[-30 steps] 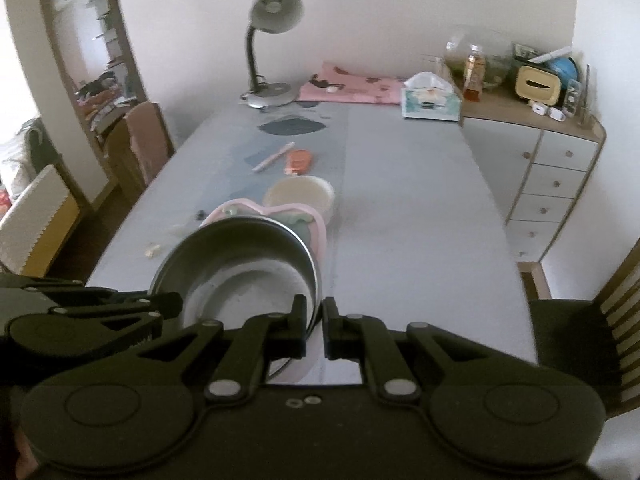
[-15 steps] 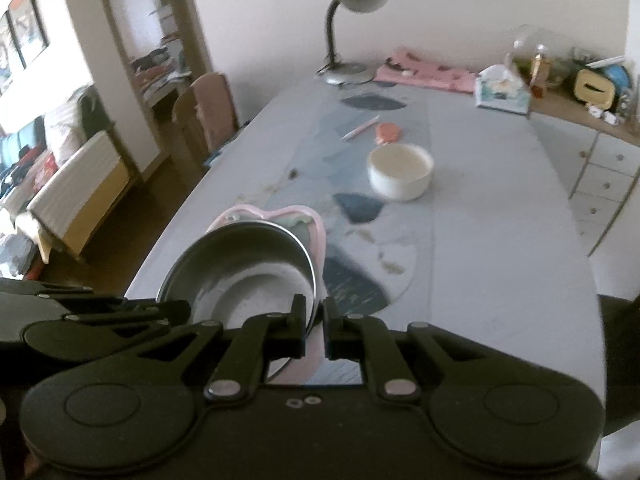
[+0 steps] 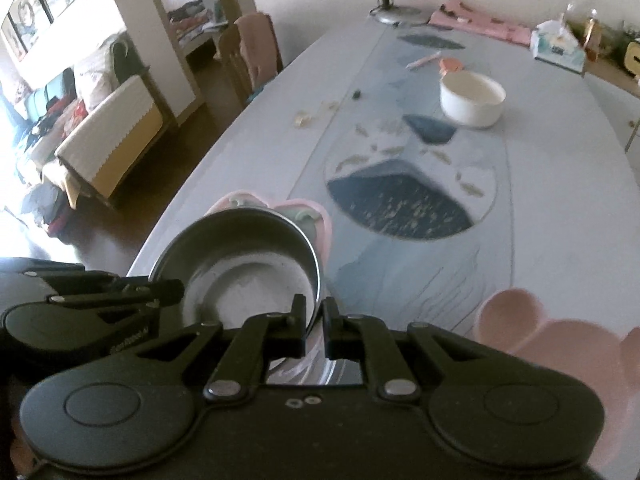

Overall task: Organize plates and bowls
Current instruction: 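Lift the pink pot with both grippers and carry it over the steel bowl, then lower the pink pot into the steel bowl with both grippers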

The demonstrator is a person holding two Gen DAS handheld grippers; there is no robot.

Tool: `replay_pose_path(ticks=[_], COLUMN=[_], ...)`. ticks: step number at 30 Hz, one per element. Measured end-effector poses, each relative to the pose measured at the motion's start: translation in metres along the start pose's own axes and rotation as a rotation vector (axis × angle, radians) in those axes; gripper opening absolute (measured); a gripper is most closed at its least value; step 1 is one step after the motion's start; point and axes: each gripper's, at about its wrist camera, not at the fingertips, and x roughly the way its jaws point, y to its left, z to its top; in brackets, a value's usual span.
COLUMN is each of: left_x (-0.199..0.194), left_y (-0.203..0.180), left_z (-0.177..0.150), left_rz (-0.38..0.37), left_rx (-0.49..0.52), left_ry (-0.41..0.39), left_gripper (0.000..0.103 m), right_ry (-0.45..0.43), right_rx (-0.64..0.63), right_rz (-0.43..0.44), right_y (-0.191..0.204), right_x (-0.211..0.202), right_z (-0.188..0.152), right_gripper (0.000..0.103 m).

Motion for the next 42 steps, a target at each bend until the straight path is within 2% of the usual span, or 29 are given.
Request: replay_pose_path(ticks=[15, 31, 42], left_x=[0.029, 0.042, 0.04], left_y=[0.006, 0.008, 0.015], left_z=[-0.013, -0.014, -0.014], left_rz=[0.021, -0.005, -0.044], left_rx=[-0.015, -0.027, -0.042], left_ry=[0.03, 0.053, 0.053], left_gripper=[0.007, 0.007, 0.008], right_ry=[0.058, 0.076, 0.081], right_rx=[0.002, -0.023, -0.009], right_rz=[0.014, 0.0, 0.007], right_y=[0.008, 0.013, 0.012], right_x=[0.034, 0.041, 0.037], right_z=[-0.015, -0.019, -0.015], right_gripper=[0.008, 0.01, 0.019])
